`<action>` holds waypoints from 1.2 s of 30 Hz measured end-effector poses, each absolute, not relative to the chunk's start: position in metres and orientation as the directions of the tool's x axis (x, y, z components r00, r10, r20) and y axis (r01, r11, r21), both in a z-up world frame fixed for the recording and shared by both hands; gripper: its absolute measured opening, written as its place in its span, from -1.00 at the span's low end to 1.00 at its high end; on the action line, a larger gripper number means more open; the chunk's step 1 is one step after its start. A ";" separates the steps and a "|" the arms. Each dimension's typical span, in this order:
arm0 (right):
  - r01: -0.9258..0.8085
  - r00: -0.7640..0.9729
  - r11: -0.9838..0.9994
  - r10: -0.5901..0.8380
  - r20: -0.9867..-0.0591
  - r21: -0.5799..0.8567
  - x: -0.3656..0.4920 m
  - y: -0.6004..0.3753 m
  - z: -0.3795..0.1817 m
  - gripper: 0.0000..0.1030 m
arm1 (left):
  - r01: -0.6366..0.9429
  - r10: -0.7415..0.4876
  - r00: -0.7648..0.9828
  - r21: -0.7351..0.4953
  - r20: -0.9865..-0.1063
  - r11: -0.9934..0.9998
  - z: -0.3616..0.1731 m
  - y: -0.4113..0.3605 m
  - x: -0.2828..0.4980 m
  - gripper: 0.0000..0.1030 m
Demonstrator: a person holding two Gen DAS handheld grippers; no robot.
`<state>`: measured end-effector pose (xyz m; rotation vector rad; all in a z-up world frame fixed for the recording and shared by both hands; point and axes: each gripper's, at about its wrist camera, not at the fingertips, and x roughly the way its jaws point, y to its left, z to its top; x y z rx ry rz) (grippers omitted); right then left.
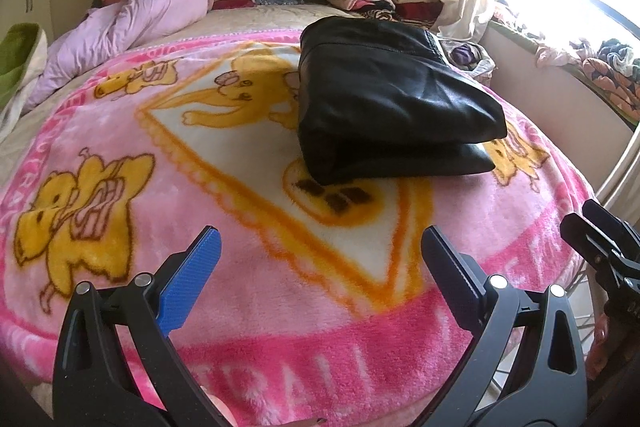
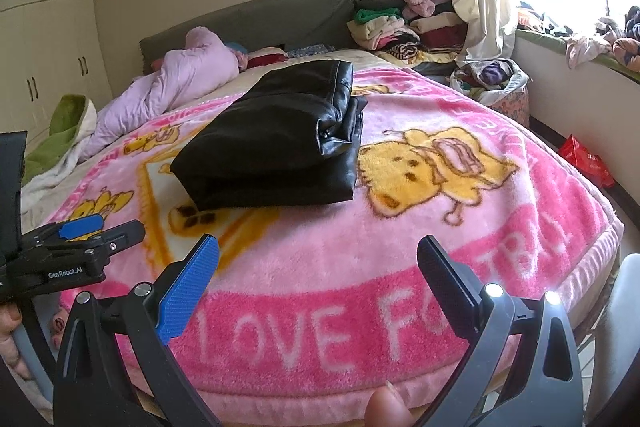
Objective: Fold large clothes
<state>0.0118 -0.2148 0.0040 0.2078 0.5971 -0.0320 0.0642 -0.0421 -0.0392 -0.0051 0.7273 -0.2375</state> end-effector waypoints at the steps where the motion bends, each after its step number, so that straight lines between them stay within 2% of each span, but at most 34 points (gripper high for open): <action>1: 0.089 0.827 0.979 0.031 -0.561 0.185 0.012 -0.215 0.004 0.92 | 0.213 -0.216 0.720 -0.087 -0.659 0.973 -0.039 -0.042 0.064 0.82; 36: 0.089 0.823 0.977 0.036 -0.567 0.191 0.010 -0.217 0.002 0.92 | 0.200 -0.202 0.725 -0.079 -0.659 0.977 -0.039 -0.040 0.063 0.82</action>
